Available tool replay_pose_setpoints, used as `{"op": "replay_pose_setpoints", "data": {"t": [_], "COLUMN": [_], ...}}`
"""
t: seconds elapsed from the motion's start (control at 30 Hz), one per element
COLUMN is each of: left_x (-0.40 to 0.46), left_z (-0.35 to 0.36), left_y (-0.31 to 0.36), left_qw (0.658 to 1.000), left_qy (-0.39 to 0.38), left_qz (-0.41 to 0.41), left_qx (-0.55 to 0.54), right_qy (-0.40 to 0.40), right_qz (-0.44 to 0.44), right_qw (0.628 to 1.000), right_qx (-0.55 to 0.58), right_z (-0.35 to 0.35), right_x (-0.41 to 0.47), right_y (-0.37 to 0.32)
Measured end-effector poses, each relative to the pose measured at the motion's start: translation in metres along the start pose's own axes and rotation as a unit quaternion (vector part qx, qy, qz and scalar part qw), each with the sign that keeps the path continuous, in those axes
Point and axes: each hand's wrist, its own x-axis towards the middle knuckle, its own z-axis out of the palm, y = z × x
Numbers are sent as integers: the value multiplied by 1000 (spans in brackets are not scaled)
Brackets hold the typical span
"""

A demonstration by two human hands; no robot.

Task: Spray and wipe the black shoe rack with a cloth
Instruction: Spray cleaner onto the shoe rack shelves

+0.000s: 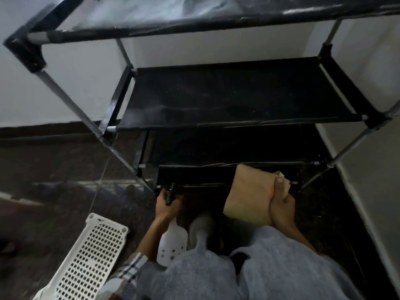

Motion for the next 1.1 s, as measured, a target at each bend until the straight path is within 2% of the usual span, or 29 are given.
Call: {"op": "replay_pose_setpoints", "data": {"t": [0.13,0.4,0.53,0.6,0.73,0.9,1.0,1.1], "left_x": [6,35,59,62,56,56,60,66], "left_z": [-5,2,4,2,-3,2,7,9], "left_y": [-21,-35,-43,-48,-62,-65,-66,-68], "left_qw": [998,993,994,994,998,998,1000,998], "left_qy": [-1,-55,-40,-30,-44,-23,0,16], "left_qz": [-31,60,-21,-44,31,46,15,-50], "left_qx": [-47,-86,-103,-90,-36,-20,-16,38], "right_qy": [-31,-47,-50,-54,-65,-60,-63,-65], "right_qz": [14,124,147,153,165,159,163,169], "right_qw": [998,981,978,980,978,976,972,969], "right_qx": [-45,-139,-138,-118,-114,-140,-159,-166], "right_z": [8,15,17,17,17,16,14,13], "right_x": [9,29,31,32,31,25,23,22], "right_y": [12,45,49,49,47,36,29,27]}}
